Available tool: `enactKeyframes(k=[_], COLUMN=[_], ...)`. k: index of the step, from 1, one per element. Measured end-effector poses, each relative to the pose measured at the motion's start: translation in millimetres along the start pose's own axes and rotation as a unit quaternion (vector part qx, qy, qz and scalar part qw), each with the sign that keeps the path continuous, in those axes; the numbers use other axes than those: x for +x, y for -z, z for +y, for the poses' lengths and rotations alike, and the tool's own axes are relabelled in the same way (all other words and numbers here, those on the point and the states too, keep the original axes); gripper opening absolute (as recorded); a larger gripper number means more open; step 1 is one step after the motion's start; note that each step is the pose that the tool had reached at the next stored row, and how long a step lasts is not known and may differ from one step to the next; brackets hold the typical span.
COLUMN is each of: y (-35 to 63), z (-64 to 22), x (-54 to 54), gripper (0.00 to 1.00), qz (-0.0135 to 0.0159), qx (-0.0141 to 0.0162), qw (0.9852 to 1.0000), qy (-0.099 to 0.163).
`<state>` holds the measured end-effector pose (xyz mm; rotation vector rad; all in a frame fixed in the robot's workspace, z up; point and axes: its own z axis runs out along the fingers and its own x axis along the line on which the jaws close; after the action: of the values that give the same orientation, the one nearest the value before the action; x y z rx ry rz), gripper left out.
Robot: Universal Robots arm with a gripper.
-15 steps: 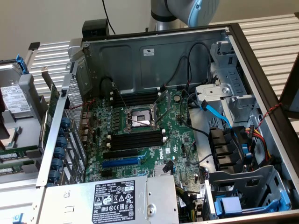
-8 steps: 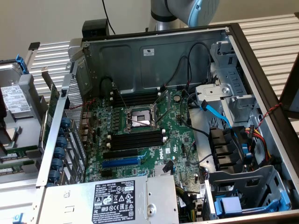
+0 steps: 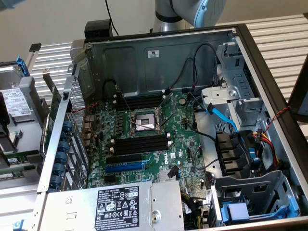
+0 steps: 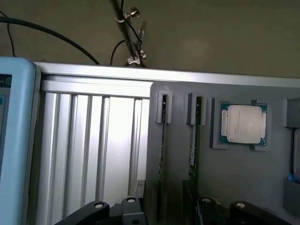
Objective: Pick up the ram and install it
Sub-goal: 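Pick up the ram and move it above insertion slot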
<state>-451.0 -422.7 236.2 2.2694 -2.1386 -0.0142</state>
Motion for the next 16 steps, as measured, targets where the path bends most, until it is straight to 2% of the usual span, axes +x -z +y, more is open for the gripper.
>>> enactKeyframes(k=[10, 16], y=[-18.2, -29.1], z=[-0.5, -0.7], x=[-0.2, -0.3], gripper=[0.45, 0.45], qz=[0.0007, 0.0007], qx=[-0.0003, -0.0003], qw=[0.9995, 0.9995], qy=[0.033, 0.032])
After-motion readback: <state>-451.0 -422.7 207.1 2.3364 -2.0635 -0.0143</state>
